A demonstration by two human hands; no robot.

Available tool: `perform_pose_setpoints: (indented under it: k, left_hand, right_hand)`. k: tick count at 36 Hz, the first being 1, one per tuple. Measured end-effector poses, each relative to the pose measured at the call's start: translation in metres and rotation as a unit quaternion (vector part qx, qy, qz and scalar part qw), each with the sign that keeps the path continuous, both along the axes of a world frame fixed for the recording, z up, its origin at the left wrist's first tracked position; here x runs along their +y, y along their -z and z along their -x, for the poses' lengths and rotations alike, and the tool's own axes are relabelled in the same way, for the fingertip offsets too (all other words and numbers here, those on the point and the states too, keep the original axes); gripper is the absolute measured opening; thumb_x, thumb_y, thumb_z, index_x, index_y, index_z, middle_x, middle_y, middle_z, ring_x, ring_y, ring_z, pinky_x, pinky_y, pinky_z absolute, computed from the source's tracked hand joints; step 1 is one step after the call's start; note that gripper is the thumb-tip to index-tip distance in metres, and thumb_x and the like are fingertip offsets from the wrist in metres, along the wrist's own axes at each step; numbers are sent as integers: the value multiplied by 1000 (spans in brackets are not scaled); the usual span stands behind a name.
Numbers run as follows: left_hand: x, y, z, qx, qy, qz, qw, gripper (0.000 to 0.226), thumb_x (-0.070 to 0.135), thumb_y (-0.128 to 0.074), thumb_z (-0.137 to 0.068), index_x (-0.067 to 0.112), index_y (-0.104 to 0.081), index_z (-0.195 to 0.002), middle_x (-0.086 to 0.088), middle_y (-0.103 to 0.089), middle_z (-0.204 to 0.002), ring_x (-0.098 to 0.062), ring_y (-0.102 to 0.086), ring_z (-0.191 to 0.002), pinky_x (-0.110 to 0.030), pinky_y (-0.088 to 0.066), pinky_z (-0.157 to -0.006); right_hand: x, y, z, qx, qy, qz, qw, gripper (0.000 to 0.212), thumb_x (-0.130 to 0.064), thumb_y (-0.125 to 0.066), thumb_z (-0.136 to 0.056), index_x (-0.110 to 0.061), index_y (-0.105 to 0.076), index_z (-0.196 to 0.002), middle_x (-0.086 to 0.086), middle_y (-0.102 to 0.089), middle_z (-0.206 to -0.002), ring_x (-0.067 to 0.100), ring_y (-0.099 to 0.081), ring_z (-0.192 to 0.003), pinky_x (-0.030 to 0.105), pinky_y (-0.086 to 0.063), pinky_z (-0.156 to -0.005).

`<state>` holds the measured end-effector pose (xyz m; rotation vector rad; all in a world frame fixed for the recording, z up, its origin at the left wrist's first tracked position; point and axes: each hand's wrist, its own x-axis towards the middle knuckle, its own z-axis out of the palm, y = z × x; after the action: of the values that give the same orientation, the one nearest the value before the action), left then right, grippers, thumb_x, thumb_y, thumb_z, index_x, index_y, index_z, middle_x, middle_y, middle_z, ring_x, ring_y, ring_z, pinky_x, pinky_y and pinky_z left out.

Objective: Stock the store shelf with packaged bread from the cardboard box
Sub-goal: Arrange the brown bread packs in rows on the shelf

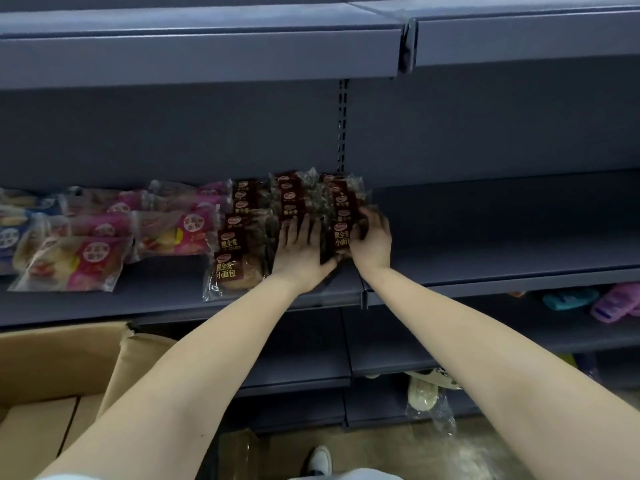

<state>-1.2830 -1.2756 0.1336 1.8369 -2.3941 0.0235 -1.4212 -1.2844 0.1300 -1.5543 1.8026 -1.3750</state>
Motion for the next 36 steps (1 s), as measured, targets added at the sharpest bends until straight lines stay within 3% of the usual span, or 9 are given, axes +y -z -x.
perform_pose_setpoints:
  k: [3,5,7,10,21,25,28,36]
  left_hand:
    - [-2,2,-1,-3,1,7,1000,86,65,-34,-92,13,-2,-153,-11,0,-161,-31,2,-147,-44,3,-119]
    - [-2,4,-2,1,3,14,1000,86,65,-34,-92,15,0,-153,-11,-2,-161,-31,0,-147,-44,2,-119]
    - [-2,6,-3,4,9,21,1000,84,65,-34,-92,20,1,-154,-11,-4,-161,-32,-2,-147,-44,2,-119]
    - [-2,7,-2,-2,18,20,1000,79,64,-34,-92,29,0,-153,-12,-4,-161,-33,-2,-147,-45,3,-118]
    - [-6,5,-1,-9,14,-30,999,78,67,-32,-90,36,4,-152,-9,6,-161,-31,7,-147,-45,6,-118]
    - [-6,-5,-3,17,4,-60,998,85,70,-32,-89,29,9,-152,-8,11,-161,-28,11,-147,-43,8,-118]
    - [-2,-13,-10,26,-5,-30,999,90,72,-31,-87,23,5,-153,-9,7,-161,-27,8,-148,-43,6,-119]
    - [34,-18,-41,29,-43,37,998,89,65,-38,-90,10,-8,-153,-13,-9,-160,-31,-6,-147,-44,-1,-119]
  right_hand:
    - [-2,1,-3,18,-12,-16,1000,45,-11,-46,-95,-13,-42,-139,12,-28,-152,27,-24,-142,37,-25,-115]
    - [-3,1,-4,47,-18,-38,998,49,-22,-47,-96,-17,-35,-144,10,-17,-157,24,-13,-146,48,-17,-117]
    - [-3,2,-6,89,-21,-70,993,57,-35,-46,-97,-19,-27,-149,6,-7,-159,22,-4,-147,48,-6,-119]
    - [-3,5,-8,135,-15,-100,986,67,-48,-44,-95,-20,-19,-151,2,2,-160,20,4,-147,48,-2,-117]
    - [-4,4,-9,150,-18,-161,975,73,-53,-36,-96,-19,-6,-153,-1,9,-160,21,10,-146,52,0,-116]
    - [-2,-7,-6,182,-14,-144,973,73,-56,-38,-94,-24,-8,-153,0,8,-160,27,12,-146,57,1,-115]
    - [0,-20,-5,209,-18,-105,972,68,-51,-38,-95,-25,-13,-152,0,3,-160,28,8,-146,55,0,-116]
    - [22,-22,-20,236,-42,-22,971,54,-33,-48,-93,-19,-36,-144,8,-25,-154,33,-14,-143,53,-11,-116]
